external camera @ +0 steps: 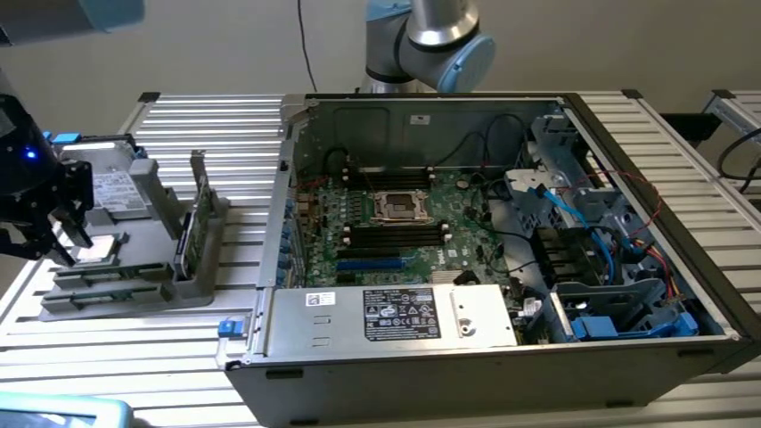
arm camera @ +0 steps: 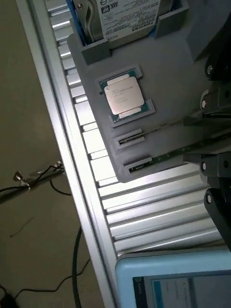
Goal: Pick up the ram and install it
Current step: 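Pick up the ram and move it above insertion slot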
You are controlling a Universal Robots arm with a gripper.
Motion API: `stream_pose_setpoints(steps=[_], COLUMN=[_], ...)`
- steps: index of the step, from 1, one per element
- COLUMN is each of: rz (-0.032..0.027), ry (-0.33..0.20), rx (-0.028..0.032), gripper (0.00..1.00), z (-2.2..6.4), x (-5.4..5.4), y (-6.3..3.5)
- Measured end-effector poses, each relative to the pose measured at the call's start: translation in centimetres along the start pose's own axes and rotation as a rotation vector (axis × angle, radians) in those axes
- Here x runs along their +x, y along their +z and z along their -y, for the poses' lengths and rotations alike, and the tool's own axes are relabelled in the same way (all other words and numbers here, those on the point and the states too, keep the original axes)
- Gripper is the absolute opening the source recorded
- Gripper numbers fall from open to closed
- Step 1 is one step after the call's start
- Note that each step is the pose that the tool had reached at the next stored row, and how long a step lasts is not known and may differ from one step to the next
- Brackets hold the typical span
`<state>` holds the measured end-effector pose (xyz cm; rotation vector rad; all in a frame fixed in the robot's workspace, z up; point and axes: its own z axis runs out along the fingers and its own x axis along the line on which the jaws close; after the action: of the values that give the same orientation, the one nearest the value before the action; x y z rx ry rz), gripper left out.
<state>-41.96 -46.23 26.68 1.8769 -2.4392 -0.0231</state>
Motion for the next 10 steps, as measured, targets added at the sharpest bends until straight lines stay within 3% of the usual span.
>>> stream_pose_setpoints(steps=[10], rz=[-0.0092], ry=[-0.182], rx=[0.0076], gripper=[0.36], z=[0.06], x=[0.0], y=[1.15])
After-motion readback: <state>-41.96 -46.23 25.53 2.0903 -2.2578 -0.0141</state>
